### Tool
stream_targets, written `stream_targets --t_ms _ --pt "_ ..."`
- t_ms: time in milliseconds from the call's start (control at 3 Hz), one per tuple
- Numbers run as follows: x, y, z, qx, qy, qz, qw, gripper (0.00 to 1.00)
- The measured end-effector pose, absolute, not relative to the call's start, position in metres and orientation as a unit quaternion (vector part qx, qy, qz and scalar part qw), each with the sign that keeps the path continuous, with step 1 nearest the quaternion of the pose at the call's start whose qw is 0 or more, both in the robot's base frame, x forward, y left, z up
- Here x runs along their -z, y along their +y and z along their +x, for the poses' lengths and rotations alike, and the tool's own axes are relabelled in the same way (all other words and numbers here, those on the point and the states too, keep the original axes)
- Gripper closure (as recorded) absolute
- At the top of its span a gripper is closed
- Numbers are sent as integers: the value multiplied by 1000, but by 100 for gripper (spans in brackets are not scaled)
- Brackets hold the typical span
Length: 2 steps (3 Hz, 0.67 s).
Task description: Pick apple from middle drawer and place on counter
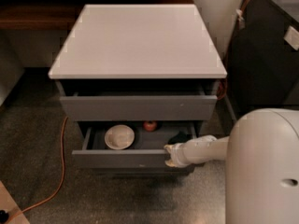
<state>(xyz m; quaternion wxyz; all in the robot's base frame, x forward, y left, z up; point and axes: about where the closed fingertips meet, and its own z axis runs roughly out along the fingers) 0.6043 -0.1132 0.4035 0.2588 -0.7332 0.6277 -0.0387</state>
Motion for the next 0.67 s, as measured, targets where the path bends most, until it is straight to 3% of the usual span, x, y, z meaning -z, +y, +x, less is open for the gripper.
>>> stream_targets --t_ms 667 --pt "-407 -113 583 34 641 -723 255 100"
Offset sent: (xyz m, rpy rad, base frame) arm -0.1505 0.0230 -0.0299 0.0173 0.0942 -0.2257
